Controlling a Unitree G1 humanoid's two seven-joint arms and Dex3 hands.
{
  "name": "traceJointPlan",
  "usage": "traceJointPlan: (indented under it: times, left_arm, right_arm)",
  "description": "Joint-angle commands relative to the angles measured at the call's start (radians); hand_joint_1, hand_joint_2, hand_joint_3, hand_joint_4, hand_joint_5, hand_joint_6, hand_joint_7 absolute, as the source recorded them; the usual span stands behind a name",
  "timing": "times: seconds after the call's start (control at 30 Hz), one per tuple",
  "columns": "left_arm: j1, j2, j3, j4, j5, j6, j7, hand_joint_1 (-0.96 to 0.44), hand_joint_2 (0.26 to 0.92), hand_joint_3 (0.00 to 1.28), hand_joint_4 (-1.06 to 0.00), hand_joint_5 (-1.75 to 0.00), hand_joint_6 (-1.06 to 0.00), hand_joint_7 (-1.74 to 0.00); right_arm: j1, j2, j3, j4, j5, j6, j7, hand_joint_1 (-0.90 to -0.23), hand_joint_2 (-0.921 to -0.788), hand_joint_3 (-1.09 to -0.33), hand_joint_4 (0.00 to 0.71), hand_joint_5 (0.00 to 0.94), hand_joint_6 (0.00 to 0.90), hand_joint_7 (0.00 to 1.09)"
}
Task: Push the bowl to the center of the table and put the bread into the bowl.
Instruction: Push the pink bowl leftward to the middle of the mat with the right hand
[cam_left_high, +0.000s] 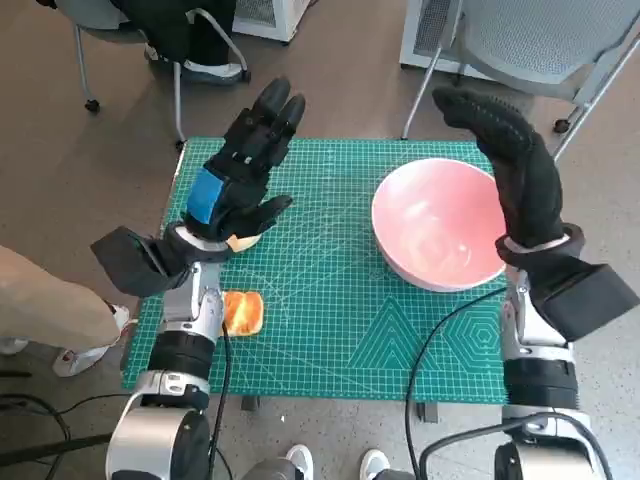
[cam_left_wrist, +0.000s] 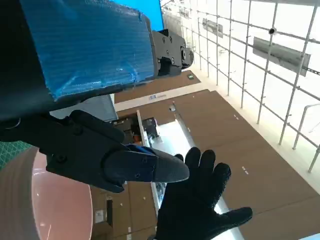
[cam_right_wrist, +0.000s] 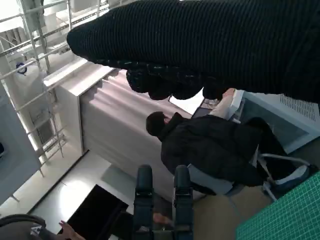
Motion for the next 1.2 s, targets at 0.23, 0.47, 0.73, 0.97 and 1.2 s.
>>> traceJointPlan:
  times: [0.23,0.47,0.73,0.97,1.2]
  left_arm:
    - [0.005,0.002,-0.001,-0.003,0.005,-0.009,0.005,-0.66,0.921,0.25,-0.02,0.0,-0.13,-0.04]
    - [0.008,0.003,-0.001,-0.005,0.006,-0.008,0.007,-0.66,0.921,0.25,-0.02,0.0,-0.14,-0.04]
    - [0.01,0.005,0.002,0.005,0.005,-0.013,0.004,-0.66,0.921,0.25,-0.03,-0.01,-0.14,-0.04]
    - [0.013,0.008,0.006,0.006,0.0,-0.01,-0.004,-0.67,0.921,0.24,-0.03,-0.01,-0.15,-0.04]
    - [0.015,0.011,0.012,0.013,-0.008,-0.01,-0.016,-0.67,0.921,0.24,-0.03,-0.01,-0.15,-0.04]
  right_arm:
    - [0.015,-0.002,0.001,0.005,0.008,0.015,0.009,-0.692,-0.921,-0.802,0.131,0.001,-0.001,0.38]
    - [0.016,-0.01,-0.008,0.013,0.012,0.018,0.008,-0.7,-0.921,-0.801,0.132,0.001,-0.001,0.38]
    - [-0.001,-0.046,-0.051,0.093,0.04,0.001,0.024,-0.706,-0.921,-0.79,0.136,0.003,0.0,0.39]
    - [-0.037,-0.097,-0.104,0.242,0.048,-0.022,0.012,-0.718,-0.921,-0.785,0.138,0.003,0.0,0.39]
    - [-0.084,-0.133,-0.146,0.417,0.031,-0.032,-0.044,-0.709,-0.921,-0.802,0.135,0.001,0.0,0.39]
